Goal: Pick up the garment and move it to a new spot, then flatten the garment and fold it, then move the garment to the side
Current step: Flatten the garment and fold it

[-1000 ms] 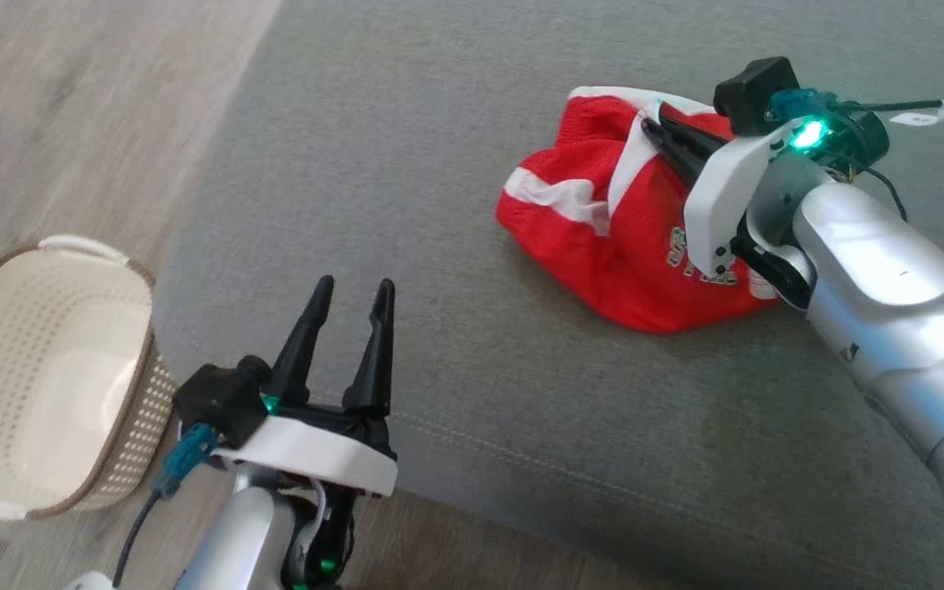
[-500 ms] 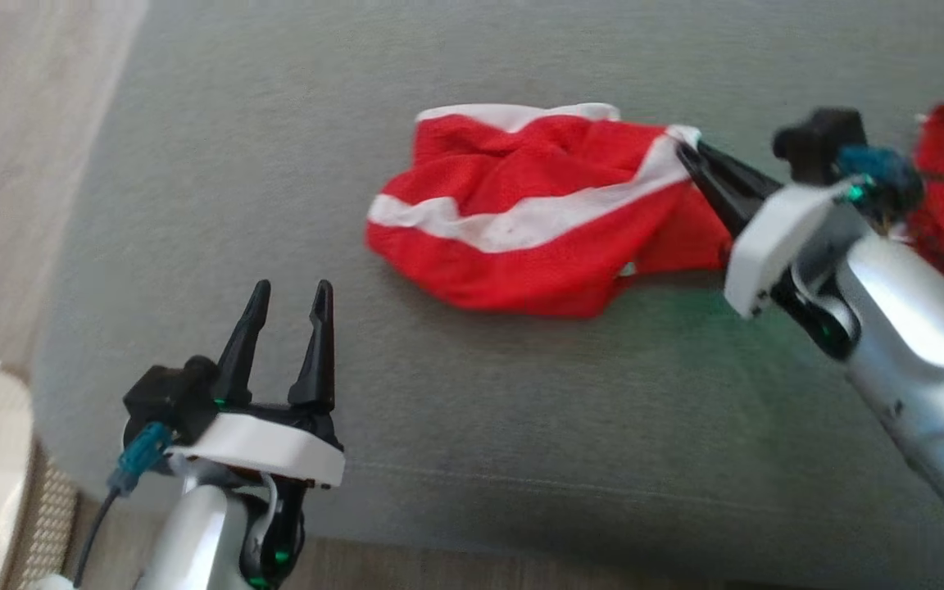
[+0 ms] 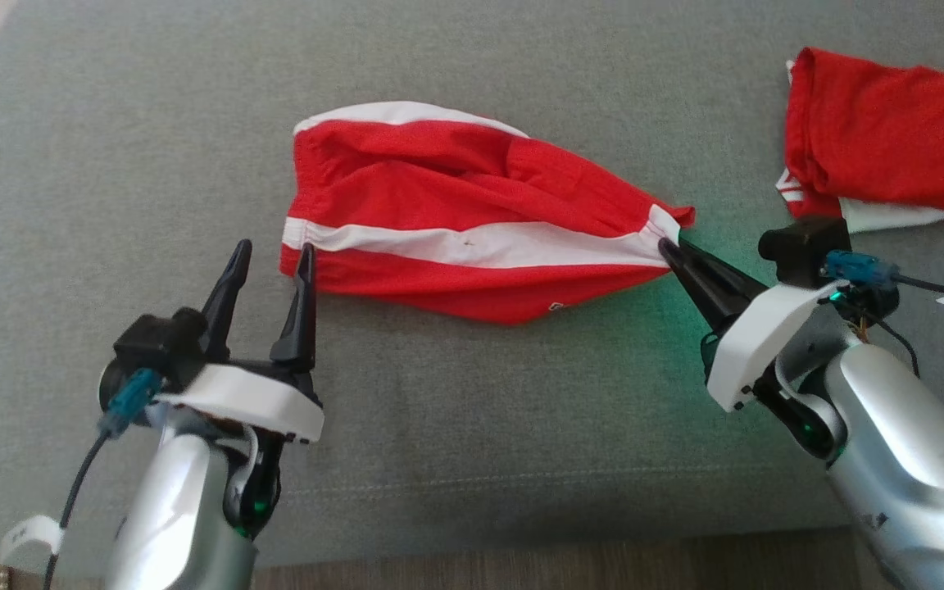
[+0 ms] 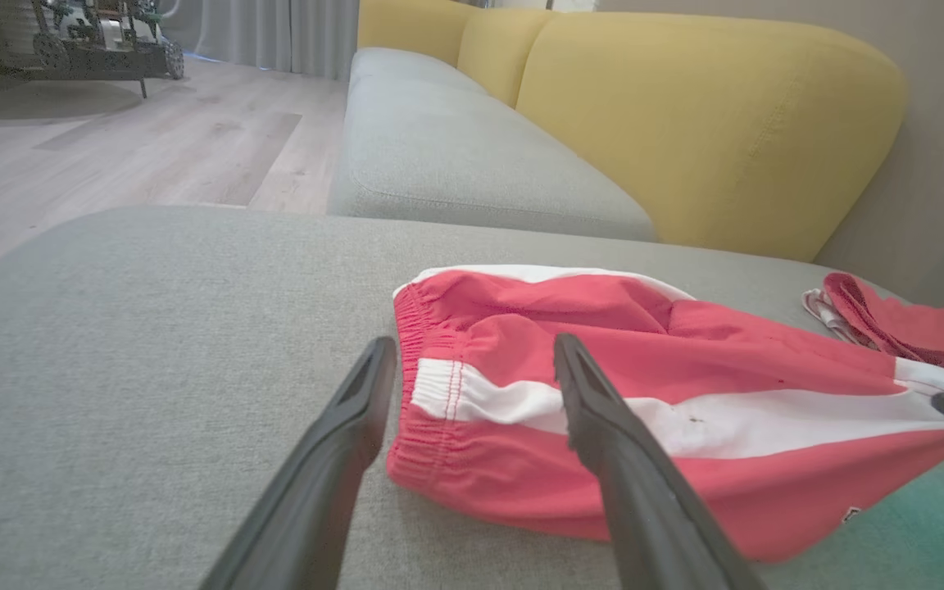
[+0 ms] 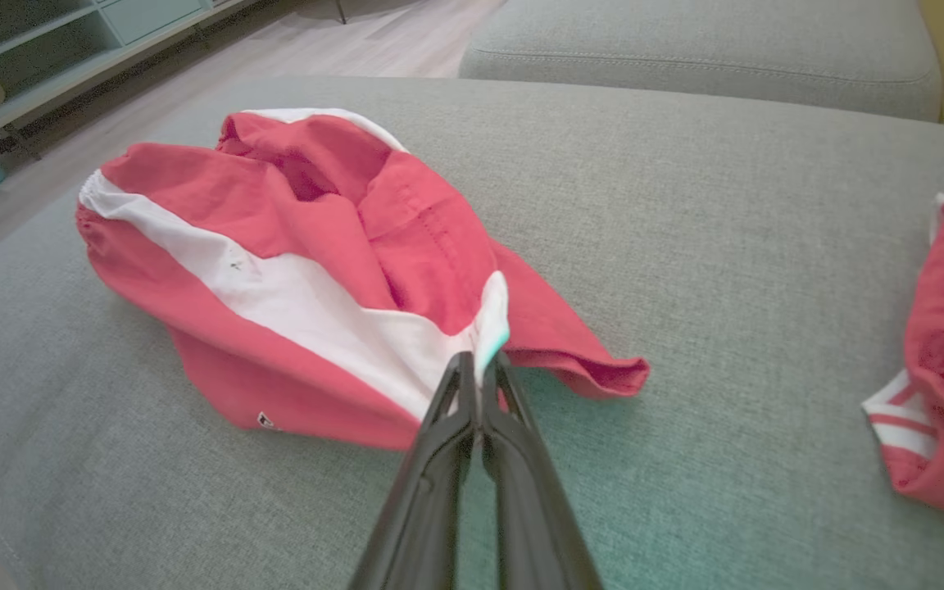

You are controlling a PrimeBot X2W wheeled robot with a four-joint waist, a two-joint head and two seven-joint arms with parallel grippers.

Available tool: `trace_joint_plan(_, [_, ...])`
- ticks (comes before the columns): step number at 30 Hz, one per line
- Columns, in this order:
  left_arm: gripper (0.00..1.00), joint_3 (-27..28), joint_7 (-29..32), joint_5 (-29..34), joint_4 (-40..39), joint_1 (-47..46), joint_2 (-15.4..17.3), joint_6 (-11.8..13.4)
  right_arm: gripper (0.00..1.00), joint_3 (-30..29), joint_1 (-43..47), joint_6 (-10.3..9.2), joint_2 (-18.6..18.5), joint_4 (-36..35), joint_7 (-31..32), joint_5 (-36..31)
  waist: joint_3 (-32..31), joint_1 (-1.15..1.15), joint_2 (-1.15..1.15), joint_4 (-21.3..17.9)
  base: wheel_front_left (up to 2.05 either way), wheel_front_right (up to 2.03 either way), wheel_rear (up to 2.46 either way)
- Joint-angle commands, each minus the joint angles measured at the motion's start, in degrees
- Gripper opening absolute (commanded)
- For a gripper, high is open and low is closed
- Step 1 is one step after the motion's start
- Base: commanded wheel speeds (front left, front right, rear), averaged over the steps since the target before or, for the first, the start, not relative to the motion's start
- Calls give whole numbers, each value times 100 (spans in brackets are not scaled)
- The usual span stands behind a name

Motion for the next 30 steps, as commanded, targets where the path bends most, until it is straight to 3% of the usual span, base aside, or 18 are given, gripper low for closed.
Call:
trace_joint_plan(1, [100, 200, -29, 42, -108, -278, 125, -26, 0, -81, 5, -2, 61, -258, 42, -101, 102, 0, 0, -87, 0, 0, 0])
trace_joint_plan(10, [100, 105, -29, 289, 773, -727, 296, 88, 0, -571, 325, -2, 350, -657, 323, -536, 287, 0, 0, -180, 0, 0, 0])
trace_joint_plan(30, [100, -226, 24, 317, 1273, -1279, 286, 31, 0, -809, 338, -2, 564, -831, 481, -837, 486, 0, 0, -156, 0, 0, 0])
